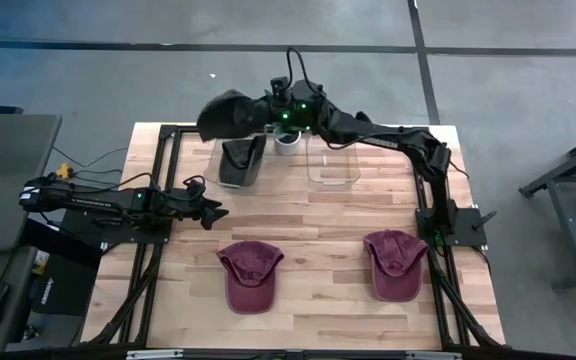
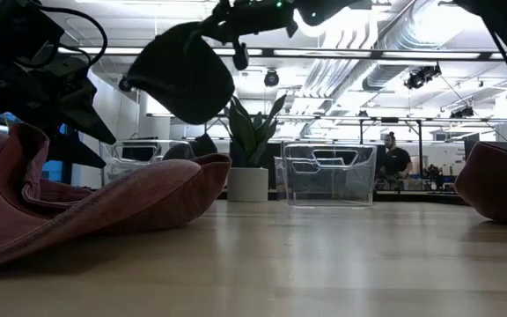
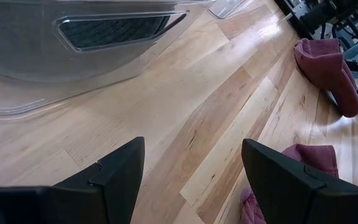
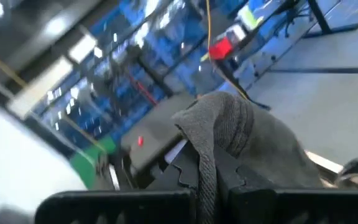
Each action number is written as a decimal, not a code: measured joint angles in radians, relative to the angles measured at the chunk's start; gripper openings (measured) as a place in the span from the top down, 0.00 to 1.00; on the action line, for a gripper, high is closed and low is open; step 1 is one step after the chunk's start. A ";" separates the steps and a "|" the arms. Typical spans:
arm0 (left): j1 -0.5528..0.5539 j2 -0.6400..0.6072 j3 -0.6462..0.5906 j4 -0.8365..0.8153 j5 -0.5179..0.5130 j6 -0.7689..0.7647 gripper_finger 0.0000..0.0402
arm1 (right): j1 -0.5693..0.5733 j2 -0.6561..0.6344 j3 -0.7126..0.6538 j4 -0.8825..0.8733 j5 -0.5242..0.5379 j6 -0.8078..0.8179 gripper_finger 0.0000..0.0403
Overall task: Pick & Place hat
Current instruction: Put the black cap into the left transparent bin
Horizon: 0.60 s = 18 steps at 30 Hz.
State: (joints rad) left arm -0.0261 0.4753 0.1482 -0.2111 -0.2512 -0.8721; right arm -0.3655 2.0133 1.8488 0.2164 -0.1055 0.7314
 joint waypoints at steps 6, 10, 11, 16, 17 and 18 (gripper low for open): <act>0.000 0.000 0.000 0.000 0.000 0.000 0.35 | 0.016 0.047 0.000 0.152 0.039 0.134 1.00; 0.000 0.000 0.000 0.000 0.000 0.000 0.35 | 0.025 0.085 0.000 0.240 0.024 0.210 1.00; 0.000 0.000 0.000 0.000 0.000 0.000 0.35 | 0.031 0.095 0.000 0.259 0.025 0.231 1.00; 0.000 0.000 0.000 0.000 0.000 0.000 0.35 | 0.062 0.142 0.000 0.345 0.021 0.348 1.00; 0.000 0.000 0.000 0.000 0.000 0.000 0.35 | 0.066 0.152 0.000 0.350 0.025 0.361 1.00; 0.000 0.000 0.000 0.000 0.000 0.000 0.35 | 0.071 0.161 0.000 0.347 0.031 0.368 1.00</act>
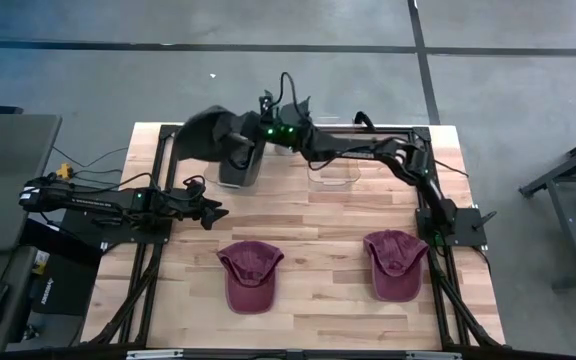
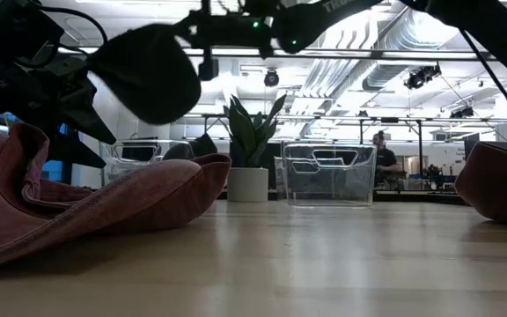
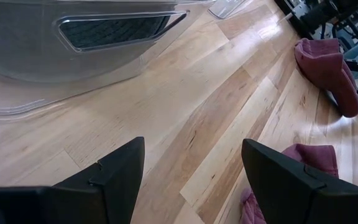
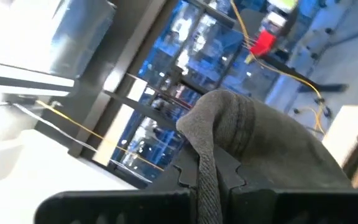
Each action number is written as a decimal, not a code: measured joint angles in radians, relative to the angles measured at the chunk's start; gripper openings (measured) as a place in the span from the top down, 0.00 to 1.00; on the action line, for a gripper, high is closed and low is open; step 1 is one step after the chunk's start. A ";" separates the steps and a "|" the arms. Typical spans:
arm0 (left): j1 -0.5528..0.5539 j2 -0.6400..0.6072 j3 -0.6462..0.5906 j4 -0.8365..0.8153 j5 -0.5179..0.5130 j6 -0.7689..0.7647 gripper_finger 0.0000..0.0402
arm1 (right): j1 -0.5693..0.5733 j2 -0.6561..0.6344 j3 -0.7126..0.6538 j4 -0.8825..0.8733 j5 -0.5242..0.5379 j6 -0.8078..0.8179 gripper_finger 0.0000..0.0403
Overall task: Pick & Place hat
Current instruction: Put the black cap into the left transparent bin
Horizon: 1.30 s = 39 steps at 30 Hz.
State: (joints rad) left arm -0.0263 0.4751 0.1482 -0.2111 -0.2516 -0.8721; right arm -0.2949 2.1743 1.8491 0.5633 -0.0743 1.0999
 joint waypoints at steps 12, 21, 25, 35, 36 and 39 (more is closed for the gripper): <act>0.000 0.000 0.000 0.000 0.000 0.000 0.35 | 0.006 0.039 0.000 -0.029 0.003 0.002 1.00; 0.000 0.000 0.000 0.000 0.000 0.000 0.35 | 0.005 0.039 0.000 -0.043 -0.009 -0.007 1.00; 0.000 0.000 0.000 0.000 0.000 0.000 0.35 | 0.007 0.038 0.000 -0.053 -0.012 -0.013 1.00; 0.000 0.000 0.000 0.000 0.000 0.000 0.35 | 0.021 0.038 0.000 -0.117 0.032 -0.075 1.00; 0.000 0.000 0.000 0.000 0.000 0.000 0.35 | 0.021 0.038 0.000 -0.117 0.056 -0.060 1.00; 0.000 0.000 0.000 0.000 0.000 0.000 0.35 | 0.032 0.038 0.000 -0.105 0.129 -0.012 1.00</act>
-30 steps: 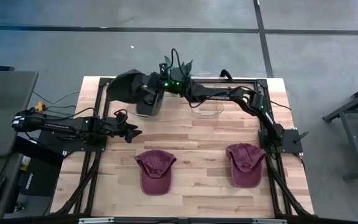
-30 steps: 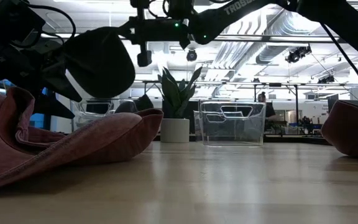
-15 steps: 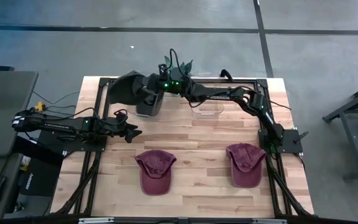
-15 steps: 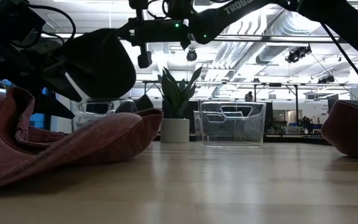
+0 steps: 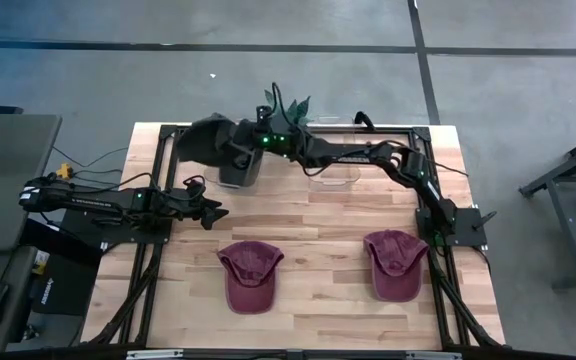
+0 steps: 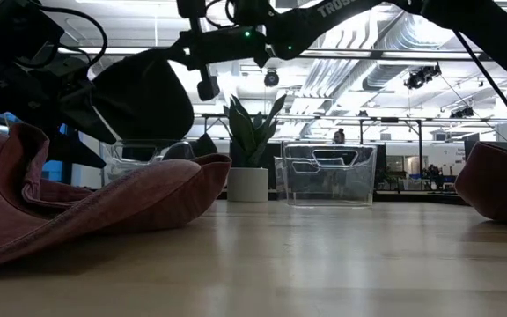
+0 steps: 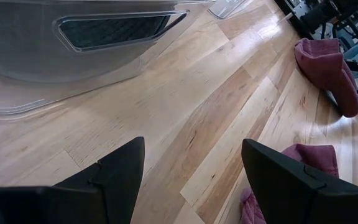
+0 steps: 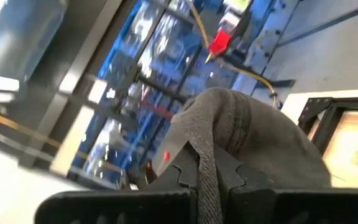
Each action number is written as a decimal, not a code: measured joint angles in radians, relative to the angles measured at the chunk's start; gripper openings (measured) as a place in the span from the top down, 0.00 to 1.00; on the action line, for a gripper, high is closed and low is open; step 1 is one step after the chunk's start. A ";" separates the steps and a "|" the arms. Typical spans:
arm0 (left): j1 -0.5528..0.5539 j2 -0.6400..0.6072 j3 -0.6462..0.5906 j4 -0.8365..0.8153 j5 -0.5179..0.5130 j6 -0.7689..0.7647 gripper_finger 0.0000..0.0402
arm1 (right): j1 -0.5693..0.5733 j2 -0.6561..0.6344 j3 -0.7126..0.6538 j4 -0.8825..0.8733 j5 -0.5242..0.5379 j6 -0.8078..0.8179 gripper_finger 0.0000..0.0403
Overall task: Pick & Place hat
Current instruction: Put the black cap into the left transparent bin
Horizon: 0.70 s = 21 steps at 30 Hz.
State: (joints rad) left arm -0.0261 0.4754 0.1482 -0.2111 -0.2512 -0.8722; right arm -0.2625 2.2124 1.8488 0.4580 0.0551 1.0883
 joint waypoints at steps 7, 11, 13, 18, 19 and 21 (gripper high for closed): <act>0.000 0.000 0.000 0.000 0.000 0.000 0.35 | 0.034 0.000 0.000 0.017 0.089 0.010 1.00; 0.000 0.000 0.000 0.000 0.000 0.000 0.35 | 0.049 0.000 0.000 0.018 0.165 0.030 1.00; 0.000 0.000 0.000 0.000 0.000 0.000 0.35 | 0.051 0.000 0.000 0.018 0.203 0.064 1.00; 0.000 0.000 0.000 0.000 0.000 0.000 0.35 | 0.060 -0.002 -0.051 0.067 0.255 0.216 1.00; 0.000 0.000 0.000 0.000 0.000 0.000 0.35 | 0.064 -0.002 -0.074 0.091 0.258 0.258 1.00; 0.000 0.000 0.000 0.000 0.000 0.000 0.35 | 0.076 -0.002 -0.125 0.128 0.272 0.340 1.00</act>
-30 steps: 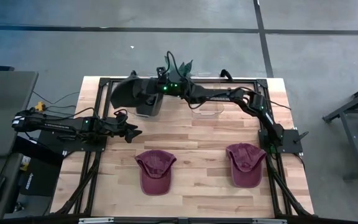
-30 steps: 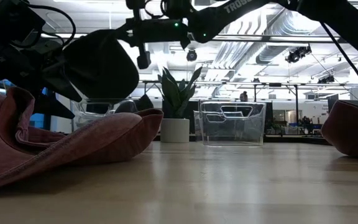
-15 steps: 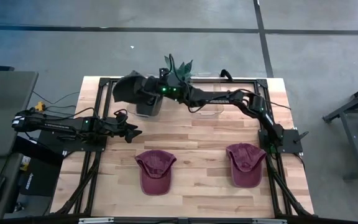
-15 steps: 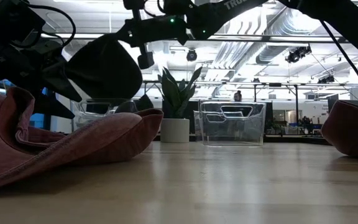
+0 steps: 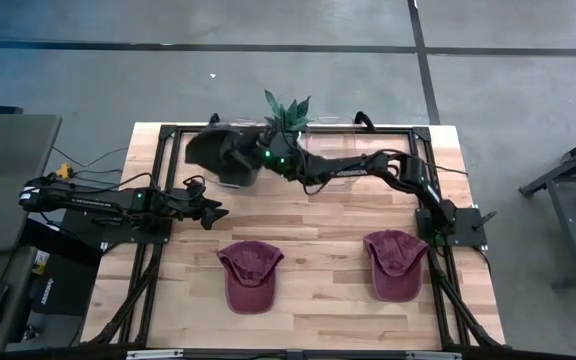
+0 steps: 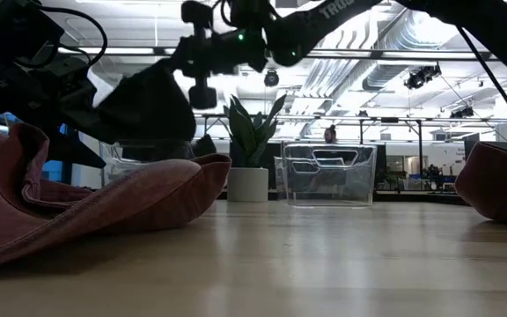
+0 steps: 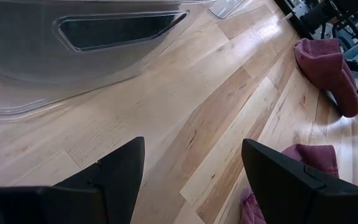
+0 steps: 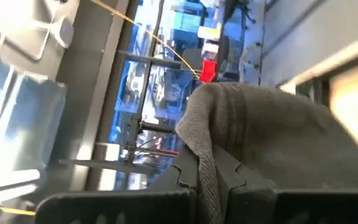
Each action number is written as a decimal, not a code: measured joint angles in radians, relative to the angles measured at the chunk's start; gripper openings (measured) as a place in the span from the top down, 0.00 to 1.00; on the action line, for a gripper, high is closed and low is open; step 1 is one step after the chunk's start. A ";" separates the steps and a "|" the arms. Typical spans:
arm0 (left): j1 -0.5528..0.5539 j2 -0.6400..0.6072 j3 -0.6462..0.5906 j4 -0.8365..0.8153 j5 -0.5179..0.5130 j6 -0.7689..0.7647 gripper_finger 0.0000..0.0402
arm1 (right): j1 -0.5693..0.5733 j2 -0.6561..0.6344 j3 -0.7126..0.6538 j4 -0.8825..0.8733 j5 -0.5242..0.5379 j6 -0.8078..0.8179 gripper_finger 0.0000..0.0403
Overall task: Pick & Place hat
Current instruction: Put the black cap into the left transparent bin
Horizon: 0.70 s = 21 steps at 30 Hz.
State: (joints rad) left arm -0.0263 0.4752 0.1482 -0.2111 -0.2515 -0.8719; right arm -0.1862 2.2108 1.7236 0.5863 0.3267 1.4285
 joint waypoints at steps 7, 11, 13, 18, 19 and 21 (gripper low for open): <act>0.000 0.000 0.000 0.000 0.000 0.000 0.35 | -0.002 0.002 -0.116 0.079 0.084 0.095 1.00; 0.000 0.000 0.000 0.000 0.000 0.000 0.35 | -0.028 -0.001 -0.137 0.089 0.102 0.034 1.00; 0.000 0.000 0.000 0.000 0.000 0.000 0.35 | -0.041 -0.002 -0.136 0.083 0.111 0.005 1.00; 0.000 0.000 0.000 0.000 0.000 0.000 0.35 | -0.072 -0.012 -0.134 0.087 0.085 -0.080 1.00; 0.000 0.000 0.000 0.000 0.000 0.000 0.35 | -0.077 -0.012 -0.135 0.078 0.072 -0.096 1.00; 0.000 0.000 0.000 0.000 0.000 0.000 0.35 | -0.080 -0.012 -0.135 0.039 0.048 -0.109 1.00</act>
State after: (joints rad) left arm -0.0263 0.4755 0.1482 -0.2113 -0.2514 -0.8721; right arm -0.2657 2.1990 1.5887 0.6256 0.3745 1.3191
